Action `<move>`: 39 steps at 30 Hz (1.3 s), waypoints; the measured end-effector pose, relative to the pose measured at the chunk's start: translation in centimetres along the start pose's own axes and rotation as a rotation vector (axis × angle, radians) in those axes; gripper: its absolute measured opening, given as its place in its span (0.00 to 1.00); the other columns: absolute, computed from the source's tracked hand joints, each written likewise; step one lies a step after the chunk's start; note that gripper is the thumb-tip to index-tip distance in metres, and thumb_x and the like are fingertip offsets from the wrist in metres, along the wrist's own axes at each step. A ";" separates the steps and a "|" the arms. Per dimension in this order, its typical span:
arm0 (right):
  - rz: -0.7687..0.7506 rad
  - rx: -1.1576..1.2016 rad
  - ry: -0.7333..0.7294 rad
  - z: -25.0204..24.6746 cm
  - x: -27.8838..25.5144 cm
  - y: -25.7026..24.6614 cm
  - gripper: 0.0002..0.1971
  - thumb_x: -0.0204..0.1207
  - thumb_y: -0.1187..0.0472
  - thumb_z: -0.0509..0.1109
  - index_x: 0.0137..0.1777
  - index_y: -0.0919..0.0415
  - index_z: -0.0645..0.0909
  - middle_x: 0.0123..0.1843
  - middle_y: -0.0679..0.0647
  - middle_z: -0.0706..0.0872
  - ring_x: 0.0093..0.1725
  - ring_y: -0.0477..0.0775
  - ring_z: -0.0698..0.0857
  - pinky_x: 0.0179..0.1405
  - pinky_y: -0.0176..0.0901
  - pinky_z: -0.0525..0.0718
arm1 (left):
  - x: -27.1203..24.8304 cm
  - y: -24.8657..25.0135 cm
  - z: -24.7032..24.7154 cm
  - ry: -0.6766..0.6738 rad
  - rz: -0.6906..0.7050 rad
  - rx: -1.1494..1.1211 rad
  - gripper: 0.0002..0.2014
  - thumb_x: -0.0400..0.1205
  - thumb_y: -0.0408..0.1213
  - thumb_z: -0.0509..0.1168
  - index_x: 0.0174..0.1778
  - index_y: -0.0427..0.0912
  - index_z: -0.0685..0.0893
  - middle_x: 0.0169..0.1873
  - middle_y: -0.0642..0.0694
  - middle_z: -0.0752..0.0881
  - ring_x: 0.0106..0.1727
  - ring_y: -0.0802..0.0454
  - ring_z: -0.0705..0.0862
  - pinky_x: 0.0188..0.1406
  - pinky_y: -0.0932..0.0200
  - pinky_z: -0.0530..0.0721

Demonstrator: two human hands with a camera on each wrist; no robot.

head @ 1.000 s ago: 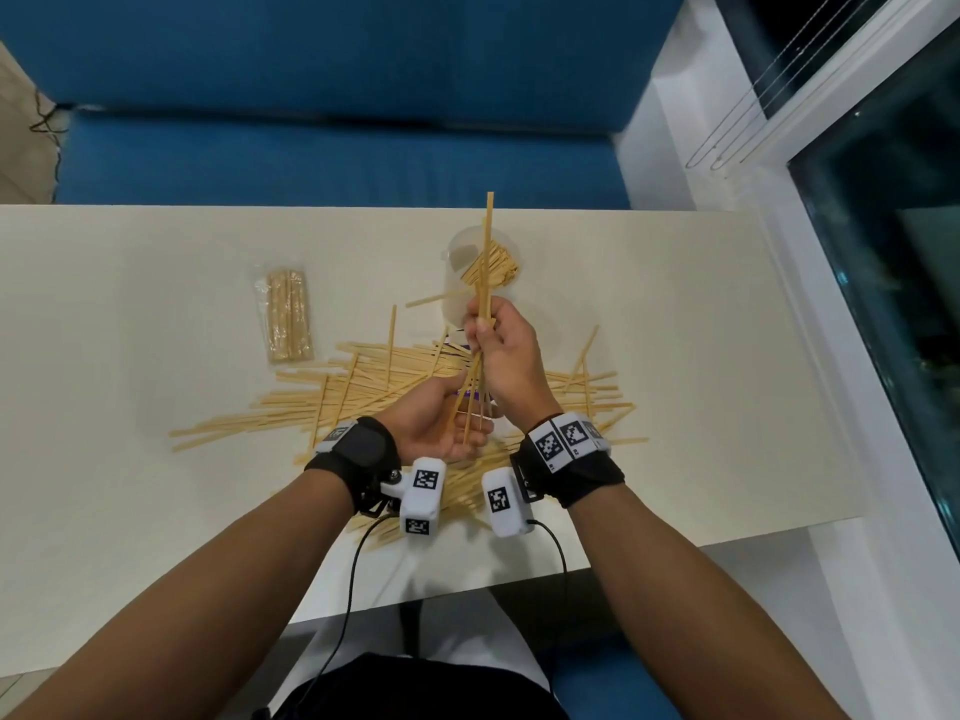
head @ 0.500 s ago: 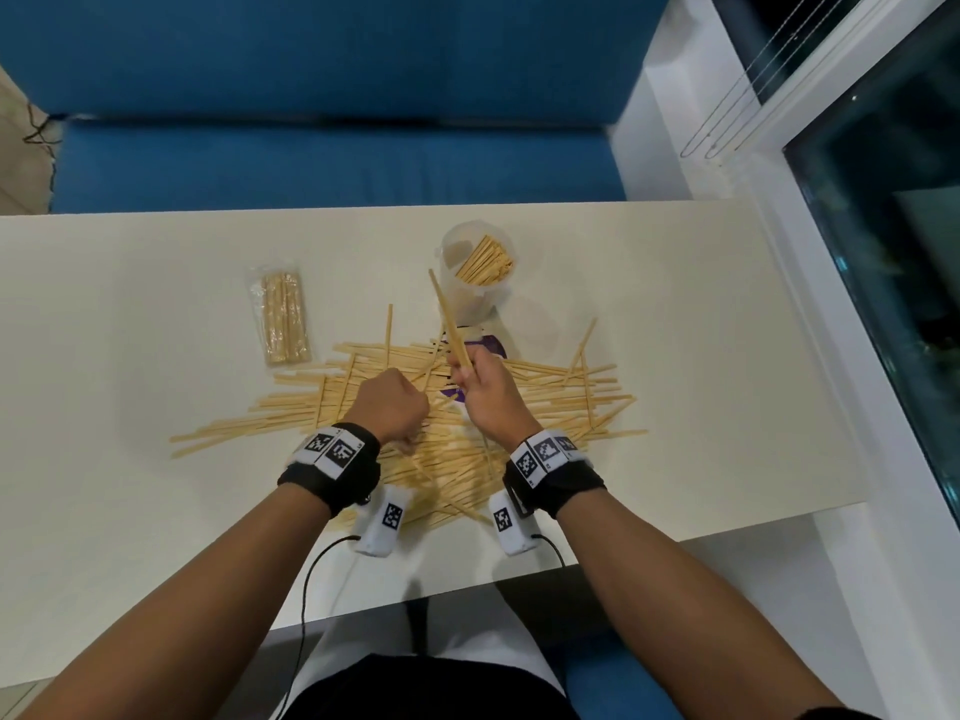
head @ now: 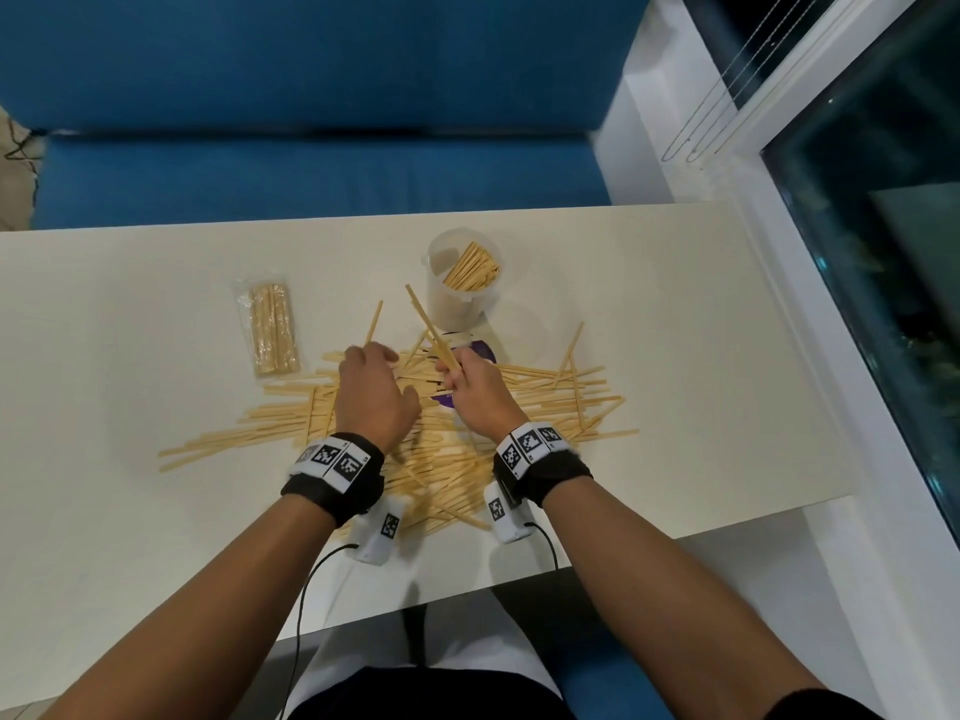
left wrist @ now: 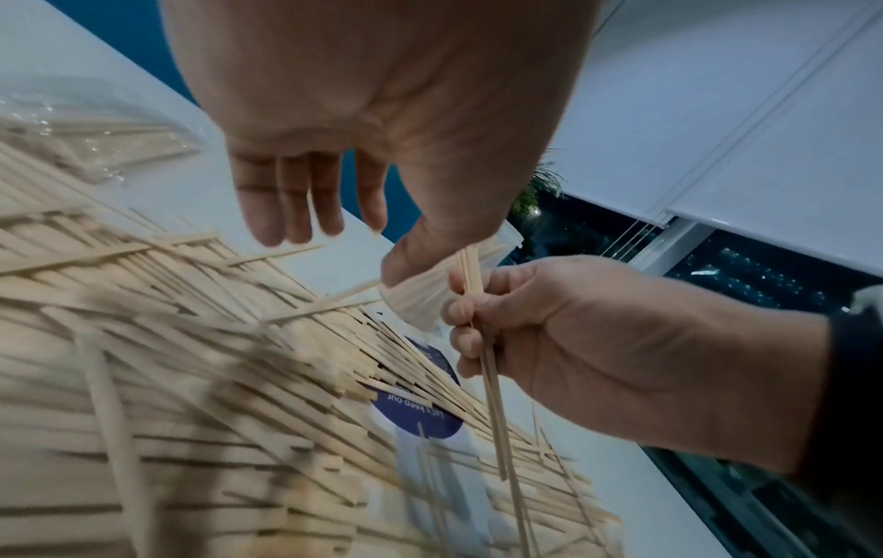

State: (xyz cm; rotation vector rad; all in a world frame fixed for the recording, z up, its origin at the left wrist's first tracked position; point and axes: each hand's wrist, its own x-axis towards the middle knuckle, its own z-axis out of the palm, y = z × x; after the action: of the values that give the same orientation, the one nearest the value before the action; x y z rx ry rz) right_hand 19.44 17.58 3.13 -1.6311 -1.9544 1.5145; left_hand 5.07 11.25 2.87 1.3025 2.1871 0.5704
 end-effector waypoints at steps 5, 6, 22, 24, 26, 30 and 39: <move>-0.060 0.014 0.002 0.0 -0.3 0.1 0.15 0.87 0.74 0.58 0.63 0.57 0.81 0.46 0.46 0.82 0.44 0.46 0.80 0.44 0.35 0.79 | 2.1 1.1 -0.4 -0.011 0.184 -0.113 0.13 0.83 0.40 0.72 0.63 0.42 0.89 0.60 0.43 0.90 0.63 0.44 0.86 0.66 0.49 0.81; -0.069 0.024 0.019 -0.2 -0.3 -0.1 0.15 0.88 0.73 0.58 0.62 0.57 0.81 0.45 0.47 0.82 0.44 0.46 0.80 0.43 0.36 0.79 | 2.2 1.3 -0.5 -0.026 0.168 -0.175 0.08 0.84 0.40 0.71 0.56 0.43 0.92 0.51 0.45 0.93 0.55 0.47 0.89 0.60 0.52 0.84; -0.063 -0.016 0.277 1.9 -0.5 -3.8 0.12 0.81 0.73 0.67 0.53 0.64 0.92 0.49 0.57 0.88 0.44 0.47 0.85 0.38 0.32 0.79 | 0.3 3.7 -1.3 -0.252 -0.479 -1.304 0.12 0.88 0.27 0.56 0.53 0.31 0.86 0.39 0.41 0.87 0.37 0.51 0.86 0.29 0.61 0.85; -0.066 -0.029 0.289 2.4 -0.8 -3.9 0.07 0.84 0.69 0.67 0.53 0.67 0.87 0.50 0.55 0.82 0.44 0.43 0.81 0.41 0.35 0.77 | 0.1 3.7 -0.9 -0.241 -0.514 -1.378 0.09 0.88 0.31 0.60 0.49 0.34 0.85 0.34 0.45 0.85 0.33 0.54 0.82 0.27 0.64 0.81; -0.118 -0.093 0.291 2.6 -1.4 -3.9 0.09 0.88 0.67 0.62 0.47 0.67 0.82 0.47 0.56 0.78 0.41 0.42 0.75 0.39 0.36 0.72 | 0.0 3.9 -0.6 -0.216 -0.520 -1.354 0.10 0.90 0.36 0.63 0.44 0.36 0.83 0.28 0.49 0.85 0.29 0.58 0.83 0.28 0.64 0.81; -0.176 -0.026 0.293 2.7 -1.6 -3.5 0.13 0.84 0.69 0.62 0.43 0.62 0.86 0.36 0.58 0.83 0.34 0.47 0.78 0.32 0.52 0.80 | 0.3 3.8 -0.6 -0.152 -0.576 -1.380 0.08 0.88 0.34 0.66 0.51 0.34 0.88 0.37 0.46 0.92 0.35 0.55 0.90 0.34 0.61 0.87; -0.067 0.168 0.213 2.1 -1.4 -3.6 0.29 0.77 0.84 0.70 0.77 0.67 0.81 0.58 0.58 0.89 0.52 0.49 0.86 0.43 0.23 0.84 | 1.9 2.6 -0.8 -0.084 -0.716 -1.335 0.08 0.91 0.34 0.60 0.56 0.40 0.85 0.55 0.37 0.92 0.53 0.40 0.92 0.44 0.46 0.89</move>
State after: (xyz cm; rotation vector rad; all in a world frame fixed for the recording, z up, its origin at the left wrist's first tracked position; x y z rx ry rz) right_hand 16.31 15.66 5.56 -1.5693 -1.7048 1.3771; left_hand 5.54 14.02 4.61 -0.1496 1.4147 1.2582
